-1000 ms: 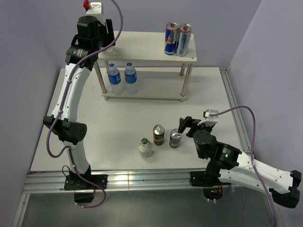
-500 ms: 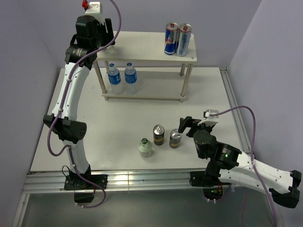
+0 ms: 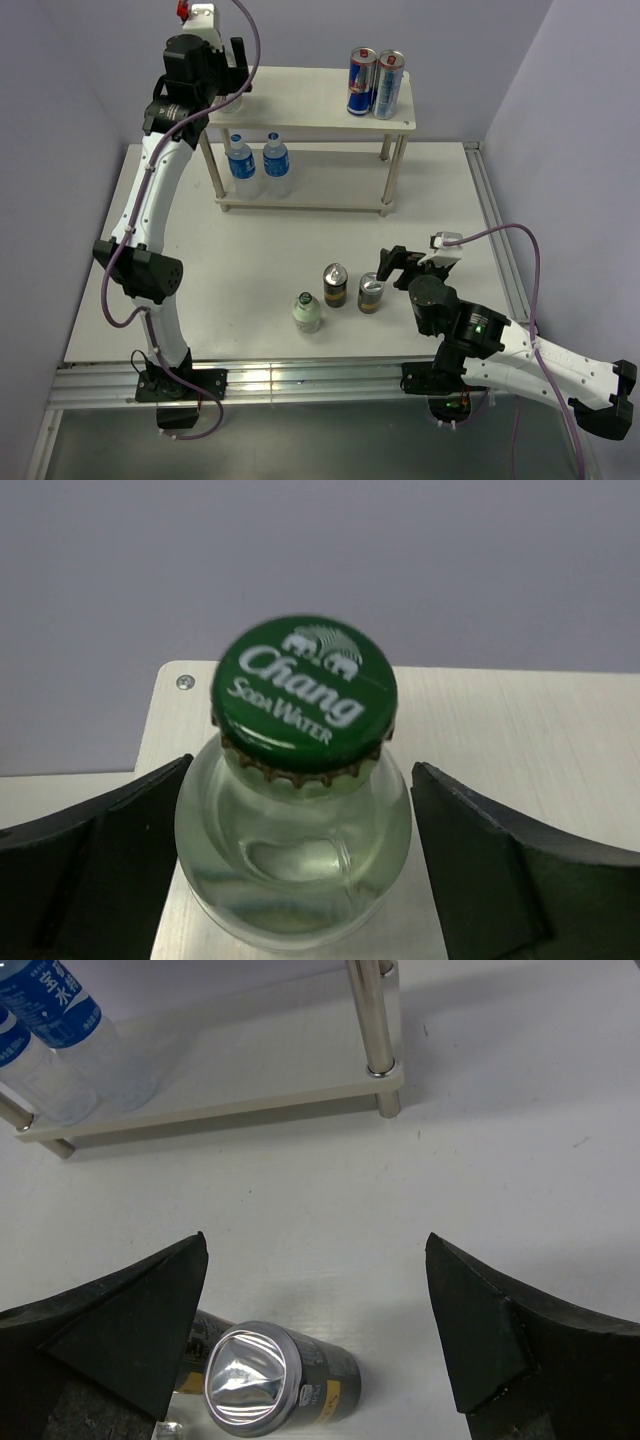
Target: Place and organize the beverage onto the shelf
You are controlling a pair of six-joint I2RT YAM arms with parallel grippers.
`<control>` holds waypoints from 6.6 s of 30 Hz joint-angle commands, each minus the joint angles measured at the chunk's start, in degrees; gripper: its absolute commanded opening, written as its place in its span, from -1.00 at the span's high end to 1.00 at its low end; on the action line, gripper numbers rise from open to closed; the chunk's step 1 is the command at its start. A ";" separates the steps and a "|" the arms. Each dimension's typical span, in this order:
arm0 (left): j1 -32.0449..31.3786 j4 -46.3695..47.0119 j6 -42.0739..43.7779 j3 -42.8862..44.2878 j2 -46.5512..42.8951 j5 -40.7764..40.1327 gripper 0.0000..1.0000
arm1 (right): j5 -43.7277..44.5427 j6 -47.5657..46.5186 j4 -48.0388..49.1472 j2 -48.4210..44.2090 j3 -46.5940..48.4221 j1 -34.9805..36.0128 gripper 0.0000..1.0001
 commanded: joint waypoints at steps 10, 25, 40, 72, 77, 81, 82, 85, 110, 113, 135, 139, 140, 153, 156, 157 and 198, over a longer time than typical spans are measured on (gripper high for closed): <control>-4.53 2.88 -0.07 -10.58 -17.38 -6.10 -0.99 | 1.54 0.48 0.31 -0.87 -0.28 0.16 -0.92; -28.35 10.78 -13.51 -72.62 -60.10 -21.15 -0.99 | 1.54 0.65 0.04 -0.53 0.07 0.07 -0.92; -50.99 20.80 -31.44 -101.55 -68.90 -25.76 -0.99 | 1.62 0.74 -0.22 0.44 0.24 0.07 -0.91; -65.27 38.19 -34.09 -104.81 -39.82 -33.26 -0.99 | 1.27 0.92 -0.48 1.32 0.42 0.16 -0.91; -64.92 40.57 -34.18 -104.63 -35.95 -34.75 -0.97 | 1.01 0.65 -0.05 1.67 0.33 0.16 -0.92; -64.74 42.50 -33.65 -104.81 -34.10 -36.43 -0.81 | 0.83 0.48 0.04 2.02 0.51 0.16 -0.91; -64.39 42.59 -33.39 -104.55 -33.75 -36.60 -0.76 | 0.75 0.57 0.04 2.02 0.42 0.07 -0.92; -63.86 42.42 -32.95 -103.50 -32.78 -37.65 -0.12 | 0.66 0.39 0.22 1.94 0.25 0.07 -0.91; -34.07 2.08 -0.96 -28.01 -22.15 -25.71 0.99 | 0.13 0.30 0.48 -0.88 -0.19 0.07 -0.91; -30.65 -0.98 0.80 -17.74 -16.81 -22.99 0.99 | 0.22 0.39 0.39 -1.67 -0.37 0.07 -0.92; -11.39 -0.91 0.89 1.63 -3.86 -10.24 0.99 | 0.40 0.65 0.04 -2.11 -0.37 0.07 -0.91; -10.86 -0.74 0.89 1.28 -2.55 -9.45 0.99 | 0.48 0.74 0.04 -2.28 -0.46 0.16 -0.91; -10.95 -0.65 0.89 1.01 -2.37 -9.36 0.99 | 0.57 0.66 0.04 -2.28 -0.46 0.07 -0.92; -10.95 2.25 -0.07 -1.89 -1.22 -8.21 0.50 | 0.75 1.01 -0.13 -2.28 -0.54 0.07 -0.92; -10.86 2.51 0.10 -2.33 -1.40 -7.78 0.01 | 0.66 0.92 -0.05 -2.28 -0.46 0.07 -0.91; -10.95 2.60 0.10 -2.50 -1.57 -7.69 -0.26 | 0.66 0.92 -0.05 -2.28 -0.46 0.07 -0.91; -24.12 7.17 -1.13 -35.52 -24.48 -25.08 -0.99 | 0.75 0.65 0.22 -2.28 -0.46 0.07 -0.92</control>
